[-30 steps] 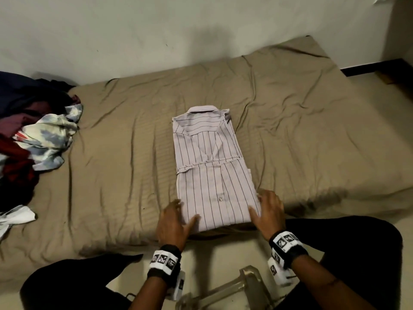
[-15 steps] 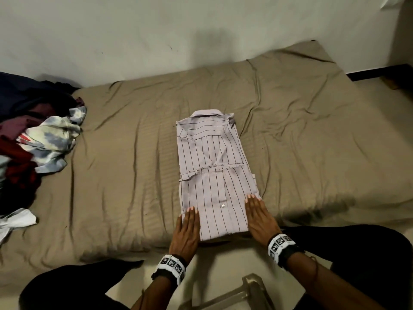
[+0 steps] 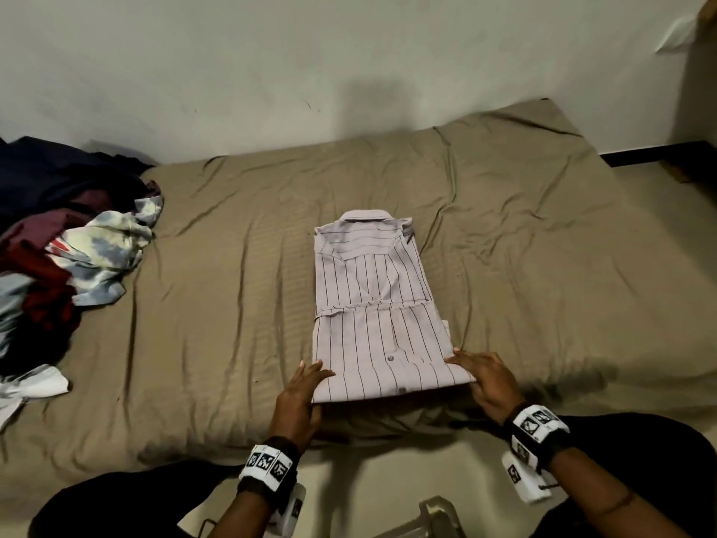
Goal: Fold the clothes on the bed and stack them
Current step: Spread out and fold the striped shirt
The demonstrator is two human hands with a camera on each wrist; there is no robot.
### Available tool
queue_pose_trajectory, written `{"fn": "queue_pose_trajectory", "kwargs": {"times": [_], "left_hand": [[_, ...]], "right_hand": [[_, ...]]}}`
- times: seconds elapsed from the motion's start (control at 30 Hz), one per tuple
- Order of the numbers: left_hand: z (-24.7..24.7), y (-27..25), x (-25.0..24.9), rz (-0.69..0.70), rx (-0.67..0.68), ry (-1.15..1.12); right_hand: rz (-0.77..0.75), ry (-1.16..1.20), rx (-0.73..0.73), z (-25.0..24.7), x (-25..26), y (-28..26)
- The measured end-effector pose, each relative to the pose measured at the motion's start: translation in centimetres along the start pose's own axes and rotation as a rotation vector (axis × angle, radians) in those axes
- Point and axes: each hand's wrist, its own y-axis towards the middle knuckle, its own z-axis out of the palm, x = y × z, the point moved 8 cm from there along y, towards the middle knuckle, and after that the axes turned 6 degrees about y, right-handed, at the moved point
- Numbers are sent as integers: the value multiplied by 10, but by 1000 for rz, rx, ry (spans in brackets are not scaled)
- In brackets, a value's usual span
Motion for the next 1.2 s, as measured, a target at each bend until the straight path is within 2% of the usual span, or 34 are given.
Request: {"fn": "queue_pose_trajectory", "kwargs": {"times": [0.13,0.23,0.3,0.4,0.5,0.57,0.63,0.7,0.77,0.93,1.03,1.13,1.2], "left_hand": [[-58,-5,-45,79,-111,-108],[-99,-2,-74,63,-164,-265],[-102,20,-69,-46,-173,-436],[-79,75,-40,-197,-184,-663],[-49,131,-6,-422,-191,-770],[-13,147,22,-640,-90,-820],[24,149,50,-795,85,-795],[41,150,74,-749,137,-646],[40,148,86,-686,93,-536],[35,138,81,-577,-84,-634],[42,133,90,-630,-155,-591],[47,123,98,-762,-118,-386],[41,119,90,-812,-100,-296]], "right_hand": [[-2,175,-105,-62,30,-3],[16,422,-91,-96,54,-3],[49,541,-93,-105,60,14],[129,689,-82,-95,51,70],[418,1031,-107,-56,9,126],[584,1129,-73,-17,-21,145],[656,1063,16,22,-49,151],[697,986,26,41,-67,149],[707,982,-24,42,-70,150],[540,958,-164,33,-64,165],[489,842,-212,35,-62,165],[532,502,-159,48,-62,154],[549,402,-164,49,-53,144]]}}
